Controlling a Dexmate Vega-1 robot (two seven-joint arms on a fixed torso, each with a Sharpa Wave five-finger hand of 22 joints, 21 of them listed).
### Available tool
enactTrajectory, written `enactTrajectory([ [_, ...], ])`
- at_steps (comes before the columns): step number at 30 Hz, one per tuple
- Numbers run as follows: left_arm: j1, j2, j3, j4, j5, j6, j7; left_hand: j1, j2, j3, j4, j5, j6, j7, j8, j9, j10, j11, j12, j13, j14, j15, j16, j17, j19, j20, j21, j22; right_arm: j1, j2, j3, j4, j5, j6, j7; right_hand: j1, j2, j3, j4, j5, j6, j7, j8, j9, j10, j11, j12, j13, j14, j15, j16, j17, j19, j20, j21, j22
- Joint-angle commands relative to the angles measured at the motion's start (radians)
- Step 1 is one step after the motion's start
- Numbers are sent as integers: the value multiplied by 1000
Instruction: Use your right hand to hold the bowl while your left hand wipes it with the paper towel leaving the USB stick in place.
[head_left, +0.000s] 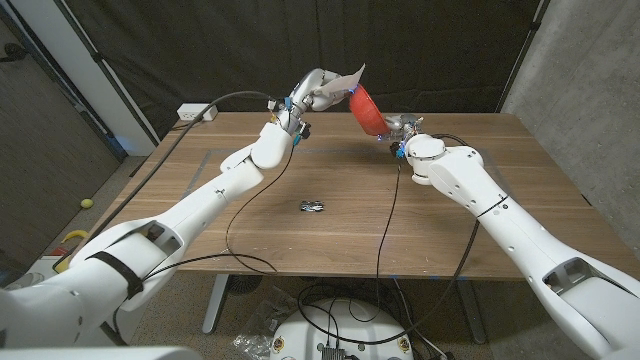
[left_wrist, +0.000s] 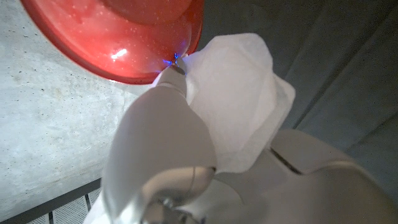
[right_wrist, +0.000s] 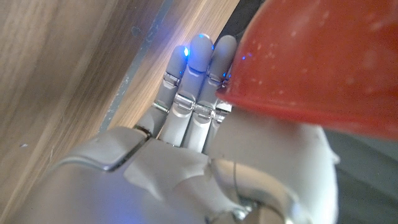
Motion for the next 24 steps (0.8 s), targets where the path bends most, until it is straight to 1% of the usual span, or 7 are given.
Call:
enactTrajectory([
  [1,40,19,-30,-66,8,-3,-39,0,-2,9,2,-4,4,-3,-4,3,47,-50,2,6,-2,-103,-3,2,-2,1,5,3,32,43,-72,23,-131,-86,-110,15,16,5,-1,8,8,-2,8,1,20,-23,1,1,51,-67,-8,-2,-8,-116,-2,5],
  [6,48,28,-34,-83,7,-5,-62,1,-2,11,2,-5,4,-3,-7,3,48,-50,2,8,-2,-103,-3,3,-3,1,7,2,31,64,-70,39,-154,-98,-119,16,16,3,-1,8,8,0,9,2,19,-23,1,3,54,-67,-7,-1,-9,-116,-2,5],
  [11,45,43,-29,-99,-20,-9,-133,0,-3,11,2,-6,8,-2,-8,3,50,-50,3,9,-2,-103,-3,3,-2,-1,9,2,30,86,-59,58,-164,-107,-127,17,17,2,-2,8,9,-1,9,3,20,-23,-2,2,58,-67,-4,2,-9,-115,-5,4],
  [16,58,58,-42,-133,-4,8,-137,0,-3,12,2,-6,9,-2,-9,4,51,-50,3,10,-1,-103,-3,4,-3,-1,10,2,39,100,-54,78,-188,-129,-149,17,18,-1,-1,8,6,-2,7,1,21,-25,-4,1,53,-67,-12,-6,-9,-116,-5,5],
  [18,70,64,-54,-152,28,21,-107,1,-3,13,2,-7,9,0,-11,4,52,-50,4,11,1,-103,-3,5,-3,-1,11,2,43,102,-51,83,-197,-136,-154,17,18,-2,-1,8,5,-2,7,1,21,-25,-4,2,53,-68,-13,-7,-9,-116,-5,6],
  [23,105,80,-84,-204,184,67,51,1,-3,14,2,-8,10,2,-14,4,51,-50,3,13,1,-103,-3,6,-4,0,14,2,49,108,-52,96,-227,-145,-172,16,20,-5,0,8,4,1,7,3,17,-25,-5,6,55,-67,-9,-1,-12,-118,-4,7],
  [24,111,83,-89,-213,220,78,88,1,-3,14,2,-8,10,2,-14,4,51,-50,3,13,1,-103,-3,6,-4,0,14,2,50,108,-51,98,-231,-146,-171,15,20,-5,1,8,4,-2,7,3,19,-24,-7,3,55,-67,-8,0,-13,-117,-4,7],
])
